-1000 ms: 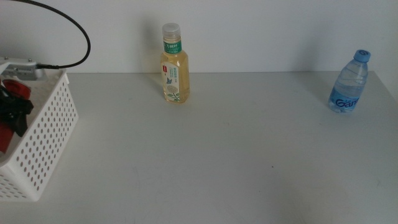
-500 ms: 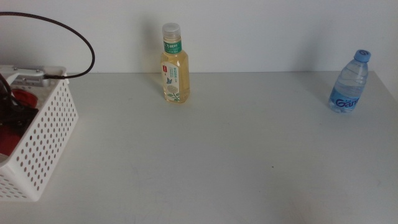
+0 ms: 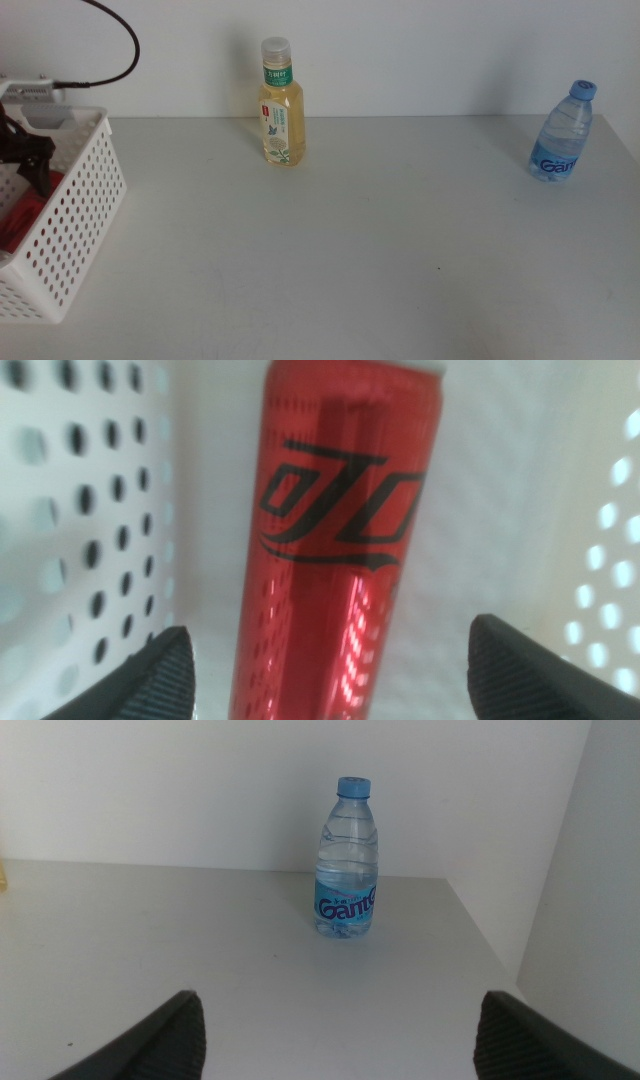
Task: Use arms to grab the bottles and put them into the dustbin to the left of the table.
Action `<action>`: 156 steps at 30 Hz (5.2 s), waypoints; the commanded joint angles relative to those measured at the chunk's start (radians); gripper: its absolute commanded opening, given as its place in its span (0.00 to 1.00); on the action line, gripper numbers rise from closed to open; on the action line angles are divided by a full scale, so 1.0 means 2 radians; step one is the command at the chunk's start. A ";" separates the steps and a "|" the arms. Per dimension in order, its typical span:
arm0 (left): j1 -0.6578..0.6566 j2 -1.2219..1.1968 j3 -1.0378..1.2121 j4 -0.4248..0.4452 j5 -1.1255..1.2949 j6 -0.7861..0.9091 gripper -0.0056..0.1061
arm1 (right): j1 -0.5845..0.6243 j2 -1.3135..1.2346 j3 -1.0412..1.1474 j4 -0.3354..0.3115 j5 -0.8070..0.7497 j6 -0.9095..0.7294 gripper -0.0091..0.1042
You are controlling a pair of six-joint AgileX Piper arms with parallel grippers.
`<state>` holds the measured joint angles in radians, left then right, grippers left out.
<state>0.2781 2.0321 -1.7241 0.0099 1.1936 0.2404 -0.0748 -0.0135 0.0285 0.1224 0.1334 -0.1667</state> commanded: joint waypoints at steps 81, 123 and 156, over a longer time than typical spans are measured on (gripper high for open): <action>-0.344 -0.496 0.625 0.068 -0.718 -0.200 0.89 | -0.003 -0.011 -0.004 -0.005 -0.036 -0.004 0.74; -0.268 -0.005 0.225 0.245 -0.900 -0.344 0.89 | -0.003 -0.011 -0.004 -0.005 -0.036 -0.004 0.74; -0.248 0.105 0.066 0.368 -0.902 -0.452 0.89 | -0.003 -0.011 -0.004 -0.005 -0.036 -0.004 0.74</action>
<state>-0.2192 2.3006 -1.5467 0.7495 -0.5459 -0.6410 -0.0748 -0.0135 0.0285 0.1224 0.1334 -0.1667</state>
